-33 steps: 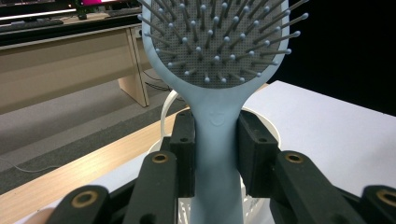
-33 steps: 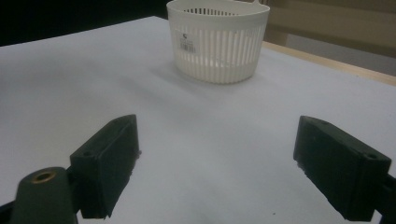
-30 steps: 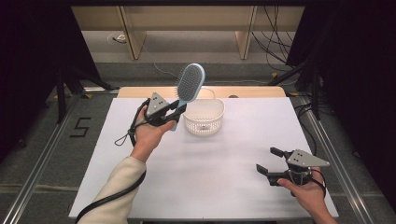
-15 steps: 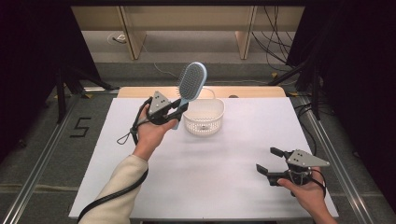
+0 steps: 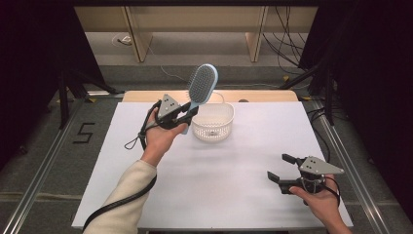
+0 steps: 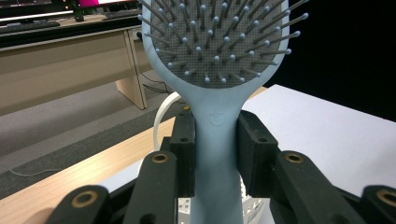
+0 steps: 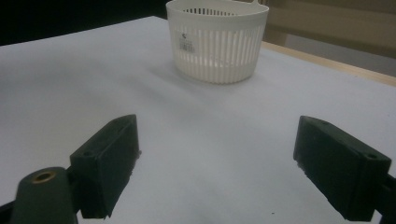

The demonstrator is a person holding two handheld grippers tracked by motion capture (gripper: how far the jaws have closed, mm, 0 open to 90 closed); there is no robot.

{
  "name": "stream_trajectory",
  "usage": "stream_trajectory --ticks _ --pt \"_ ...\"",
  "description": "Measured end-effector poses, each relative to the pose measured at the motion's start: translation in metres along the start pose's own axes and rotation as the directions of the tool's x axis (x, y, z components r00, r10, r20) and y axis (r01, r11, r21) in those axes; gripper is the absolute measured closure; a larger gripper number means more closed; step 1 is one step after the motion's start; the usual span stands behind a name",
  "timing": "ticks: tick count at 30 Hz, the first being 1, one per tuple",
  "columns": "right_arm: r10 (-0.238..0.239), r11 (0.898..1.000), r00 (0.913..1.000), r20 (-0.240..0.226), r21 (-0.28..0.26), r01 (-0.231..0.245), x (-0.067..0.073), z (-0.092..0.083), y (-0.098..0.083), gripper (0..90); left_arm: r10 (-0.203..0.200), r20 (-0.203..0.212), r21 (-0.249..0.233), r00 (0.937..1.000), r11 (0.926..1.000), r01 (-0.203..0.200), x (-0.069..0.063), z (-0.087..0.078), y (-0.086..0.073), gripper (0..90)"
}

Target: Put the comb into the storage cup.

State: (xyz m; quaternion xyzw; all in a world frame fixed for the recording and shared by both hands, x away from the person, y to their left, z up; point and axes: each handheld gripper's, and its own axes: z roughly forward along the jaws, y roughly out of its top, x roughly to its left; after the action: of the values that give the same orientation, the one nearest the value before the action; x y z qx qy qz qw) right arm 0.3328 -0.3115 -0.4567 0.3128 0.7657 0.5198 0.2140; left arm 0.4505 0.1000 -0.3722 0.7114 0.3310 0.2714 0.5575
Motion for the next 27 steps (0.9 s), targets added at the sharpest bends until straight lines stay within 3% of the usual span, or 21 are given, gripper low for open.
stream_trajectory --ticks 27 --pt "0.003 1.000 1.0000 -0.003 -0.003 -0.003 0.000 0.000 0.000 15.4 0.010 0.005 0.001 0.9999 0.9999 -0.010 -0.001 0.011 0.009 69.7"
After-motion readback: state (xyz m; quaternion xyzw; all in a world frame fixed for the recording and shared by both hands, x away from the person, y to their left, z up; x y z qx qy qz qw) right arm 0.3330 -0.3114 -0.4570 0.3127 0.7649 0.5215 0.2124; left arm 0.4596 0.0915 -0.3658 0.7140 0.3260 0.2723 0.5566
